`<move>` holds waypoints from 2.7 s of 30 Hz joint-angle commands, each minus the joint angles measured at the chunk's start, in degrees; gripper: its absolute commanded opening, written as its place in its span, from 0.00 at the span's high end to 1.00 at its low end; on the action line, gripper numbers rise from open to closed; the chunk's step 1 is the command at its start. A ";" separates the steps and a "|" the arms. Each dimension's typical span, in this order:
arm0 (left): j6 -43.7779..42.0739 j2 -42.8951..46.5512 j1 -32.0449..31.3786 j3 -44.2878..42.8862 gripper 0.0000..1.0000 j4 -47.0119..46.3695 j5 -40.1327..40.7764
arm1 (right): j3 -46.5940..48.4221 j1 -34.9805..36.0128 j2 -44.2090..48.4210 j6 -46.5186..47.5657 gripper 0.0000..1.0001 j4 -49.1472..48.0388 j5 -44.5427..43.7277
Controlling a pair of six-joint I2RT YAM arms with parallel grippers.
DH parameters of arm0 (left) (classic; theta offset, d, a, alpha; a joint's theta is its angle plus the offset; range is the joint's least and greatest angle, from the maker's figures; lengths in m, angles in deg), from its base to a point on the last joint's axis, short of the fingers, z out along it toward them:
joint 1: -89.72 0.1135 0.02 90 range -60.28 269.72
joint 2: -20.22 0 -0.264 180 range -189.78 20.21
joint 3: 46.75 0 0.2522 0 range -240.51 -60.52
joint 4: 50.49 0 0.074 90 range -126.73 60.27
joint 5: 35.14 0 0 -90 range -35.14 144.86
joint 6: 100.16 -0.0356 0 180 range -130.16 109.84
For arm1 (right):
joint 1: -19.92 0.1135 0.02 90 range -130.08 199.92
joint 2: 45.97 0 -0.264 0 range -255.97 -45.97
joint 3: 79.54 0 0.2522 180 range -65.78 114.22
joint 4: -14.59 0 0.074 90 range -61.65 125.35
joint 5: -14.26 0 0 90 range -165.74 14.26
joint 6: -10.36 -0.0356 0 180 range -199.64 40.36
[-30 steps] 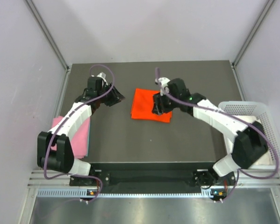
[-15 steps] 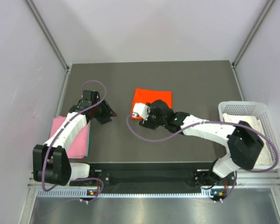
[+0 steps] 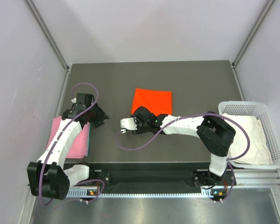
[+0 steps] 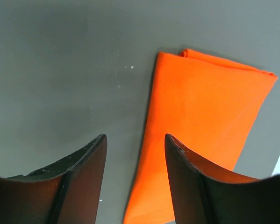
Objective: Fold and stack the t-shirts
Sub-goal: Neatly place the folded tshirt to the corner
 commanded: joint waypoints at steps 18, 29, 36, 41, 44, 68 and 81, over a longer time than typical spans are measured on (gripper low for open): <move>-2.52 -5.01 0.61 -1.49 0.52 -2.80 -6.48 | 6.33 -3.16 -10.10 4.44 0.70 -6.12 -8.51; -1.21 -9.23 4.39 2.20 0.41 -13.61 -21.61 | 5.37 -3.86 -7.90 2.77 1.00 -5.94 -5.69; -2.79 -14.59 7.98 0.18 0.37 -15.37 -26.97 | 2.91 -3.77 -4.31 3.03 1.00 -5.67 -2.98; -5.16 -20.56 8.00 -3.42 0.35 -16.86 -31.02 | 0.18 -4.30 -0.17 3.39 1.00 -5.76 -1.04; -3.15 -22.94 8.08 -3.87 0.33 -22.02 -33.30 | -0.17 -4.56 1.15 3.12 1.00 -4.89 -0.25; 18.65 -42.98 -0.35 -3.60 0.29 -60.10 -34.11 | 2.90 -10.01 4.23 0.05 1.00 -0.75 8.89; 19.36 -49.66 -5.01 -6.68 0.29 -59.84 -30.59 | 1.85 -11.86 8.00 -1.45 1.00 -0.84 11.53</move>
